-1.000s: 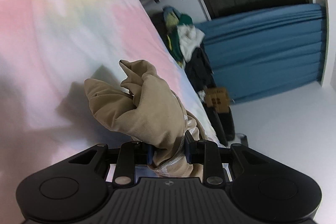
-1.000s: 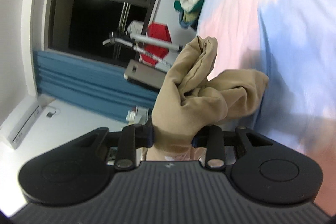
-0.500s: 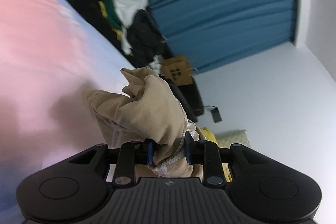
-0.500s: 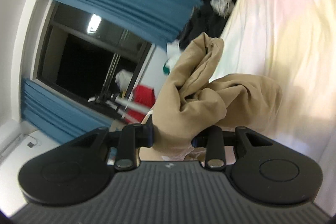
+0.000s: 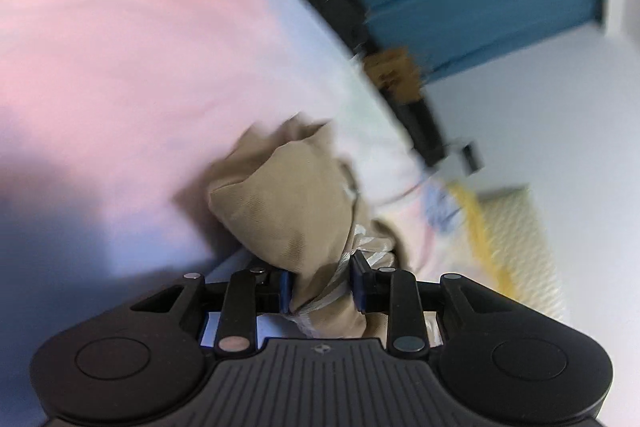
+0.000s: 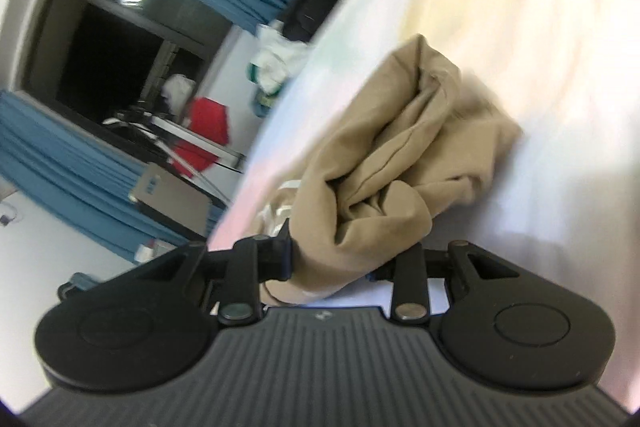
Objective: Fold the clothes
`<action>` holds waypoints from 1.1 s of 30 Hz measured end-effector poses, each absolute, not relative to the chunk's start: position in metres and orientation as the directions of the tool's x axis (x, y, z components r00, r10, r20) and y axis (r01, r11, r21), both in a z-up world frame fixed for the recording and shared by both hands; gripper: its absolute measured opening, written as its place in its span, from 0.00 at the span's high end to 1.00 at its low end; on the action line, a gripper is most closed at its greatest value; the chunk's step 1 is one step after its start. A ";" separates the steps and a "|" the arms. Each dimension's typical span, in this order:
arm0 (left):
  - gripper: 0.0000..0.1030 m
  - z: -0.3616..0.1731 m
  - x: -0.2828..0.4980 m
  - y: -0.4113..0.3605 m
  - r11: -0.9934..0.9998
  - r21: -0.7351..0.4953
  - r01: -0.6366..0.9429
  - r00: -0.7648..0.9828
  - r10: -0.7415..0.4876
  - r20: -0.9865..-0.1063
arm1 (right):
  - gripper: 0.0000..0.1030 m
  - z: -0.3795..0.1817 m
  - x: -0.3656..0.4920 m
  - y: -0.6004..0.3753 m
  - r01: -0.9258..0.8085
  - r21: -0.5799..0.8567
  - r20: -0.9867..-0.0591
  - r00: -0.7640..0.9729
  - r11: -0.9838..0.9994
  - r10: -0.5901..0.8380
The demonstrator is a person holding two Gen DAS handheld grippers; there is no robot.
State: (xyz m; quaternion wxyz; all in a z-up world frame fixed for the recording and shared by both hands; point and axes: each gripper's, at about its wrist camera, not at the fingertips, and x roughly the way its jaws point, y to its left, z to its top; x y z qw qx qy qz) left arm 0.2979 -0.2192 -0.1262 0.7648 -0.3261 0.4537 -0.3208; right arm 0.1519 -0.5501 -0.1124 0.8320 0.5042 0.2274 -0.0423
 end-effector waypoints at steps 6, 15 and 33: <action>0.62 -0.115 0.277 -0.223 0.666 -0.688 0.288 0.385 -0.738 -0.554 | 0.64 -0.149 0.133 -0.535 0.396 0.831 -0.484 0.861 0.391 0.156; 0.19 -0.007 0.227 -0.202 0.763 -0.462 0.453 0.465 -0.644 -0.608 | 0.52 -0.073 0.108 -0.513 0.538 0.651 -0.662 0.748 0.535 0.054; 0.00 0.155 0.028 -0.088 0.793 -0.186 0.581 0.670 -0.595 -0.443 | 0.16 0.097 -0.034 -0.358 0.342 0.230 -0.401 0.886 0.911 -0.231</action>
